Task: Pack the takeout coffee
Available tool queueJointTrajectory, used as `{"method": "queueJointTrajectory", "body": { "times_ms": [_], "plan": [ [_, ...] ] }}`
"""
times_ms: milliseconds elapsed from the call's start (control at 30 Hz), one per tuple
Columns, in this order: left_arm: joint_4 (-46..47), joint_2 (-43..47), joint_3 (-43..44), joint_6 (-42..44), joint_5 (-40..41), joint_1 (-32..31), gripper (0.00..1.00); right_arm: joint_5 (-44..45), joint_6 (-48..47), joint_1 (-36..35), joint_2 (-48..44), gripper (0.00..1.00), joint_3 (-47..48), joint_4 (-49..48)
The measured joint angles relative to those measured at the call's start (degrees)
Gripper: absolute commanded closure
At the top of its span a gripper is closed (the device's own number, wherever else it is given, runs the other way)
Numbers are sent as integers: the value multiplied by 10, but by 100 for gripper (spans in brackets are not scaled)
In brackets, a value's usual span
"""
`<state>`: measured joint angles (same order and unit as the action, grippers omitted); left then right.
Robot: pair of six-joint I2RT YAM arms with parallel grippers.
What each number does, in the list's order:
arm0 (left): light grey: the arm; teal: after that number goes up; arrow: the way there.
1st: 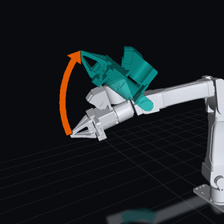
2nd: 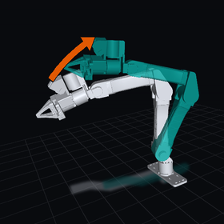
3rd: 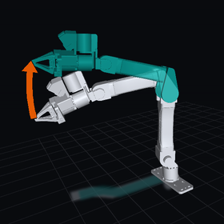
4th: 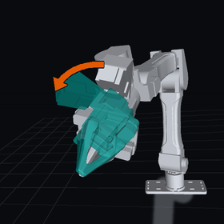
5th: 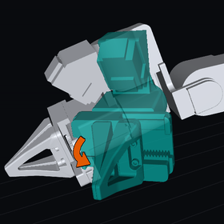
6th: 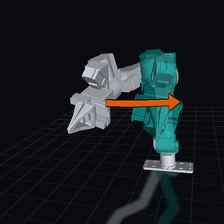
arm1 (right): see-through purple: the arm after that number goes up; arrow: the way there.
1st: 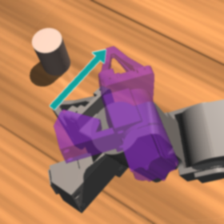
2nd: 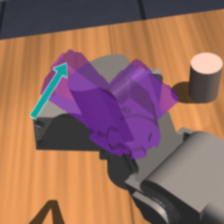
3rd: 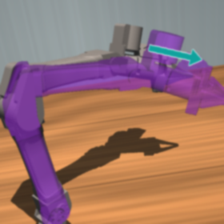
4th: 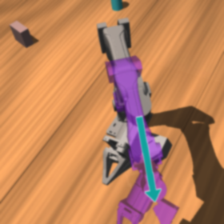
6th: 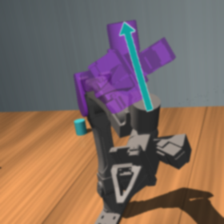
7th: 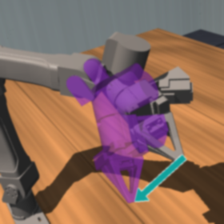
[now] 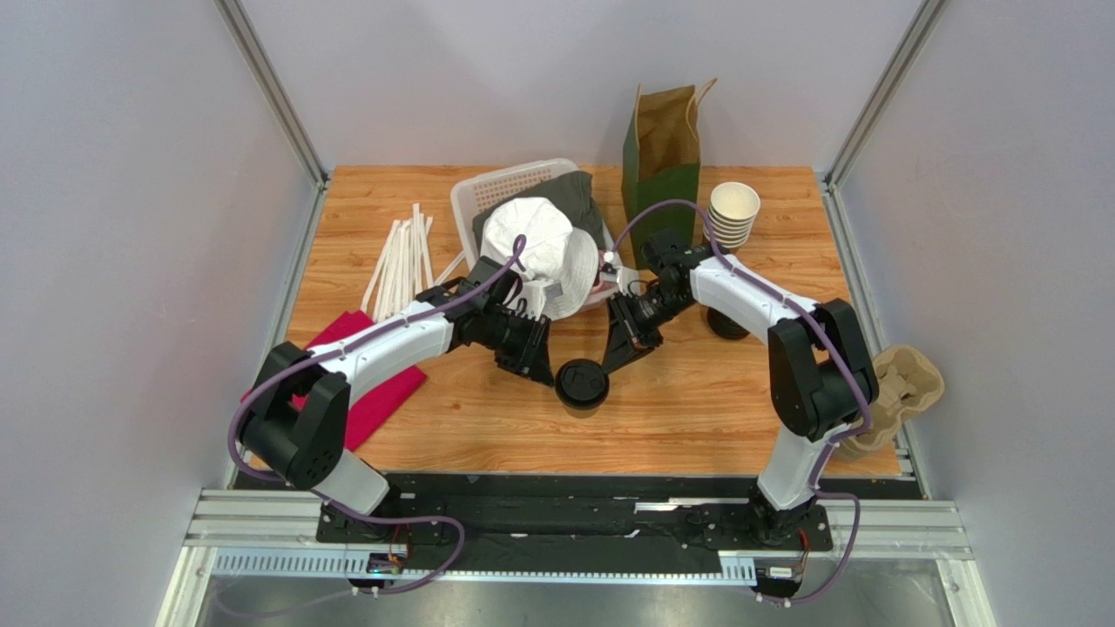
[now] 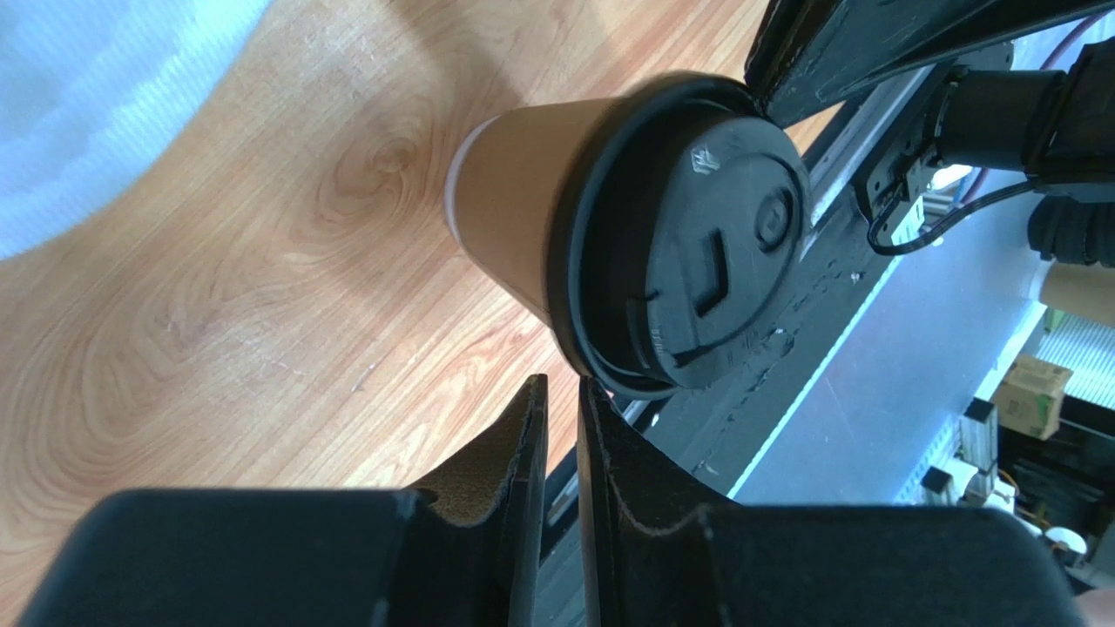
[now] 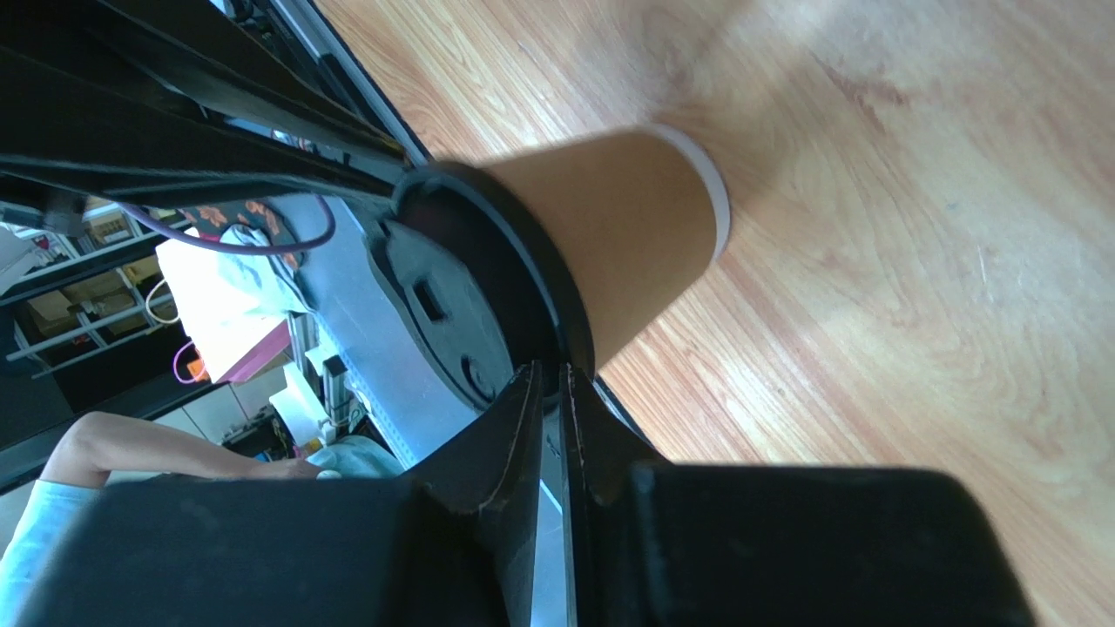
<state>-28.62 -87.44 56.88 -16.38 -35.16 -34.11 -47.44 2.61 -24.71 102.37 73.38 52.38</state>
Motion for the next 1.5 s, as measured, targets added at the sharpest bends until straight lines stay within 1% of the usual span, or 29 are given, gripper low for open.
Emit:
{"method": "queueJointTrajectory", "body": {
  "times_ms": [233,433,533,567,667,800,1000,1033,1067,1200,1367,1500],
  "plan": [
    [19,7,-29,-16,-9,1,78,-1,3,-11,15,86,45,-8],
    [31,27,-49,-32,-13,18,78,7,3,3,-3,78,64,1],
    [34,49,-57,-36,-15,35,72,10,3,19,-39,63,46,7],
    [36,57,-57,-37,-17,39,67,10,6,24,-59,56,29,8],
    [50,75,-57,-38,-24,44,62,5,12,28,-106,46,-26,15],
    [59,78,-57,-38,-30,43,62,-3,16,16,-117,46,-79,23],
    [83,88,-63,-49,-45,50,56,-19,-9,-9,-101,45,-83,35],
    [93,96,-70,-55,-50,54,55,-21,-13,-12,-103,46,-89,33],
    [104,106,-78,-60,-54,58,54,-22,-16,-16,-107,50,-97,30],
    [142,147,-115,-92,-68,75,53,-26,-25,-33,-136,52,-149,16],
    [165,158,-126,-120,-79,88,52,-20,-15,-77,-160,53,-178,-26],
    [173,158,-127,-131,-81,98,52,-4,12,-98,-162,53,-188,-88]
  ]
}}
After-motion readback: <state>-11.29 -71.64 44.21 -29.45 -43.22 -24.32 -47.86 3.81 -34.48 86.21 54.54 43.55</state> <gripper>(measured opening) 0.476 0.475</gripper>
